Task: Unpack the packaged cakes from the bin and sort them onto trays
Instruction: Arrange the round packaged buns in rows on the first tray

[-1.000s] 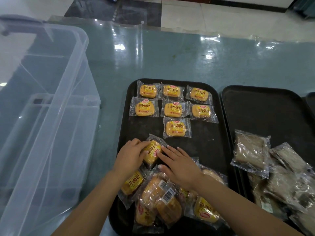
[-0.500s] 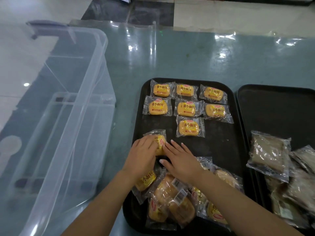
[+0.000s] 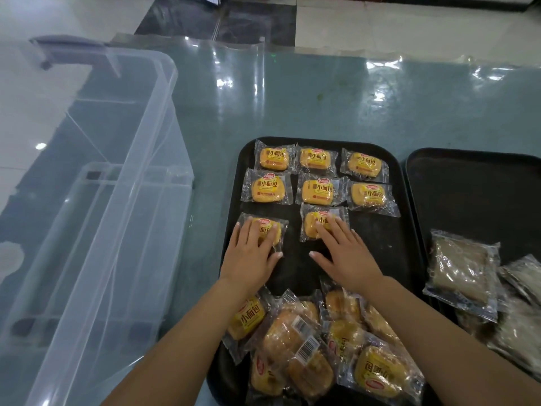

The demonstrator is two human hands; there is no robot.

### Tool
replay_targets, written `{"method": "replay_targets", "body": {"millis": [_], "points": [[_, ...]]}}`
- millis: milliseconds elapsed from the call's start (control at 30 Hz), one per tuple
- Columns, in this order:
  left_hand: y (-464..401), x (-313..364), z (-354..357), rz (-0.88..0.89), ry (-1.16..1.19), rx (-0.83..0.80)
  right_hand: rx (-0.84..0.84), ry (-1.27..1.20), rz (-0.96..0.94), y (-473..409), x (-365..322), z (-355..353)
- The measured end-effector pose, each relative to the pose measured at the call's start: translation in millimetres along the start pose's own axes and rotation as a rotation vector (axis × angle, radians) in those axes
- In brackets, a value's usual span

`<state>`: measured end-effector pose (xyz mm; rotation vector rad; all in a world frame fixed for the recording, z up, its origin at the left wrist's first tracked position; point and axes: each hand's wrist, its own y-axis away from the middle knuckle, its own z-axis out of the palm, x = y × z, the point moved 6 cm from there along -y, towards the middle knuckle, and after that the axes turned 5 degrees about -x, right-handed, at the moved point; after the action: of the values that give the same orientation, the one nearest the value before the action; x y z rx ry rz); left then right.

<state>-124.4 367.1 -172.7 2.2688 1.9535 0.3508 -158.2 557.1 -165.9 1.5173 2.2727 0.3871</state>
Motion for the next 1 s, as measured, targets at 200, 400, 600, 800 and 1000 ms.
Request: {"method": "replay_targets", "body": {"millis": [200, 400, 600, 800, 1000], "points": [[-24, 13, 2, -0.145, 0.081, -0.002, -0.037, 0.031, 0.016, -4, 2, 14], [-32, 16, 5, -0.153, 0.057, -0.015, -0.038, 0.004, 0.036, -7, 0, 21], [-20, 17, 5, -0.106, 0.015, -0.019, 0.04, -0.128, -0.045, 4, 4, -3], [8, 39, -3, 0.054, 0.12, -0.022, 0.068, -0.156, -0.05, 57, 31, -9], [43, 77, -10, 0.118, 0.132, -0.066, 0.009, -0.185, 0.035, 123, 63, 29]]}}
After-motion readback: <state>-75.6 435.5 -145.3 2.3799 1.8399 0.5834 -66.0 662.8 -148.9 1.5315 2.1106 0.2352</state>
